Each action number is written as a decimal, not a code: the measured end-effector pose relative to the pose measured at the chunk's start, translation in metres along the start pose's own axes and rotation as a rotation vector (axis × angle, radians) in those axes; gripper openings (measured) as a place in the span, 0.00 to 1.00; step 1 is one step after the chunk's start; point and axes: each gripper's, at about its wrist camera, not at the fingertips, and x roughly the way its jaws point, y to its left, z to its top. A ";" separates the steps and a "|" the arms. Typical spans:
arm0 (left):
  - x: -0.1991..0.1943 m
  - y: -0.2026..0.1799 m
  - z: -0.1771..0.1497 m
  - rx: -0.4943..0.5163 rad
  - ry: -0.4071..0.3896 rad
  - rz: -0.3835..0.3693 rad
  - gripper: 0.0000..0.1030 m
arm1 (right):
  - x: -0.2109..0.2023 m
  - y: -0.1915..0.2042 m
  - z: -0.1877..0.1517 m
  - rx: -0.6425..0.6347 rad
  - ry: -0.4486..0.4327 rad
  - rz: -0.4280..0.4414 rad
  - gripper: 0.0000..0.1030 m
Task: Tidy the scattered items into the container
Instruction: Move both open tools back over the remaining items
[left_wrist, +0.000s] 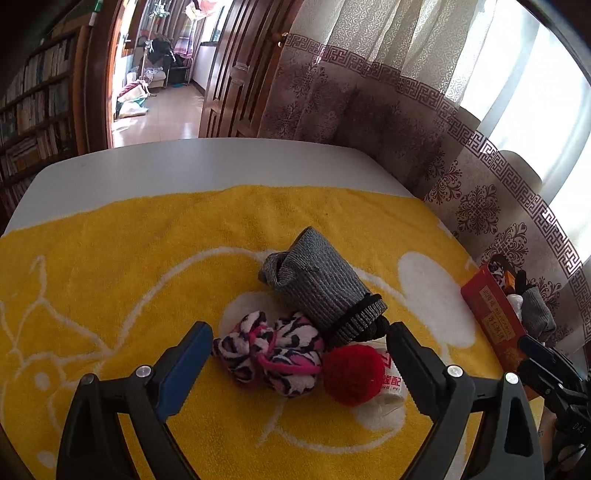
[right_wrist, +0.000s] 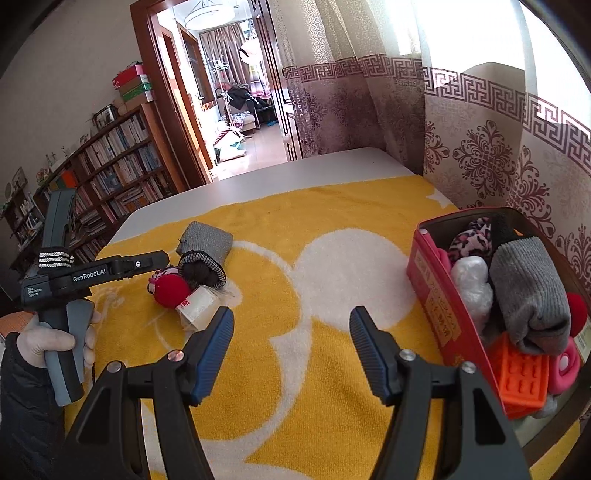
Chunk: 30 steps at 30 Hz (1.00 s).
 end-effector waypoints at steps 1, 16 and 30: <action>0.002 0.001 -0.001 0.012 0.000 0.011 0.94 | 0.002 0.002 -0.001 -0.003 0.006 0.005 0.67; 0.011 0.036 -0.005 -0.028 0.016 0.136 0.94 | 0.017 0.008 -0.011 0.008 0.049 0.037 0.67; 0.036 -0.023 -0.021 0.202 0.081 0.118 0.94 | 0.017 0.007 -0.012 0.007 0.047 0.034 0.68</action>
